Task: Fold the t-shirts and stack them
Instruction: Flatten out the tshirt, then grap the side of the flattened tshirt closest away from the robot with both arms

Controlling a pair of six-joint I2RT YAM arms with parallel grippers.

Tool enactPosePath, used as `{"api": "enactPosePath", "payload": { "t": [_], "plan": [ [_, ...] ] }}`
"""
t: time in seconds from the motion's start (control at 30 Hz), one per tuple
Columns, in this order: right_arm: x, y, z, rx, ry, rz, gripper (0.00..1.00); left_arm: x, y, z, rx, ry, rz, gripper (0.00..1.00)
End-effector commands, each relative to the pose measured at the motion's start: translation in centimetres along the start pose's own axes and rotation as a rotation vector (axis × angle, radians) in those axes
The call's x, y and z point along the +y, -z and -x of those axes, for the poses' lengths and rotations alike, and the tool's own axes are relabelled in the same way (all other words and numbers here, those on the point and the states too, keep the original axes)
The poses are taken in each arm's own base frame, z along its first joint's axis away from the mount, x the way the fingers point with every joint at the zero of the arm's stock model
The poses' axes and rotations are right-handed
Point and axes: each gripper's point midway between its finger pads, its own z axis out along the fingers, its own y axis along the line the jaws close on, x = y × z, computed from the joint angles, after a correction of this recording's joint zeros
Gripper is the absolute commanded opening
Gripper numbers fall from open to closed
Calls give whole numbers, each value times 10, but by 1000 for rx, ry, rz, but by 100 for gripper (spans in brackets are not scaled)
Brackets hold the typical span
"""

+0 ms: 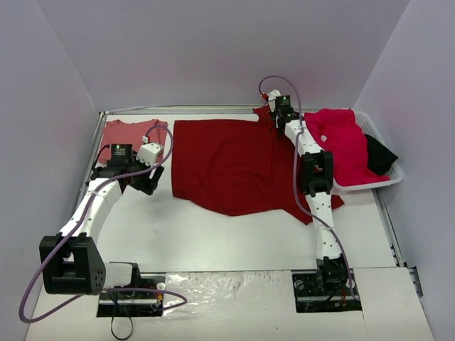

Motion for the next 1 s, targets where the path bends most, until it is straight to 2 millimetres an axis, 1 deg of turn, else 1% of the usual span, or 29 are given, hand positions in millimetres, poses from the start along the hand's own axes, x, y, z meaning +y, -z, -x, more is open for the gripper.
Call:
{"api": "enactPosePath", "payload": {
  "t": [0.0,0.03,0.07,0.1,0.13,0.17,0.23,0.27,0.3,0.33,0.37,0.4,0.43,0.47,0.5,0.53,0.57,0.6,0.63,0.67,0.7,0.73,0.77,0.8,0.83,0.87,0.9,0.93,0.97],
  "plan": [
    [-16,73,80,-152,-50,45,28,-2,10,9,-53,-29,-16,69],
    [-12,80,79,-147,-44,62,29,-5,11,11,-61,-33,-30,70],
    [-18,105,101,-196,-45,61,29,-6,11,11,-65,-36,-33,70],
    [-19,115,108,-210,-43,61,31,-6,12,13,-72,-34,-32,71],
    [-22,126,115,-227,-43,57,31,-5,13,13,-75,-31,-27,71],
    [-27,148,130,-261,-43,54,30,-5,13,14,-78,-32,-31,71],
    [-34,173,144,-299,-55,46,32,-7,14,15,-82,-31,-37,71],
    [-42,197,154,-328,-61,38,34,-8,15,17,-89,-36,-40,71],
    [-40,209,158,-341,-63,46,42,-7,17,19,-101,-44,-35,71],
    [-42,221,159,-348,-66,51,42,-8,19,20,-107,-47,-34,71],
    [-52,253,169,-390,-77,49,42,-9,20,21,-116,-55,-38,71],
    [-38,252,150,-346,-64,98,43,-9,23,23,-125,-65,-35,72],
    [-37,262,141,-332,-62,119,44,-9,24,23,-127,-67,-37,72],
    [-41,291,140,-358,-55,144,47,-11,24,23,-127,-74,-41,72],
    [-19,285,102,-266,-27,216,52,-12,23,22,-126,-81,-47,72],
    [-23,311,94,-277,-3,226,52,-13,22,22,-124,-86,-51,72],
    [-17,318,77,-249,25,256,52,-13,20,21,-121,-92,-55,72],
    [4,313,30,-141,64,317,49,-17,17,21,-116,-109,-69,72],
    [-1,335,22,-158,84,315,43,-19,16,20,-113,-120,-77,72],
    [2,343,1,-119,102,331,37,-22,12,20,-104,-138,-87,72],
    [14,342,-33,-49,127,360,35,-28,9,23,-99,-185,-92,72],
    [9,358,-40,-60,134,351,33,-32,6,24,-94,-215,-93,73],
    [9,365,-54,-36,137,350,31,-36,0,24,-81,-246,-101,73],
    [9,369,-65,-22,132,345,31,-50,-4,29,-80,-320,-131,73],
    [7,378,-82,-12,119,343,31,-57,-8,31,-79,-348,-152,73],
    [7,383,-89,-13,105,346,32,-65,-15,30,-61,-362,-187,73],
    [6,386,-96,-17,94,355,33,-71,-15,42,-82,-386,-214,73],
    [5,392,-108,-25,75,366,33,-81,-16,49,-103,-386,-270,74],
    [0,393,-115,-30,37,382,33,-85,-25,46,-76,-377,-310,75]
  ]
}}
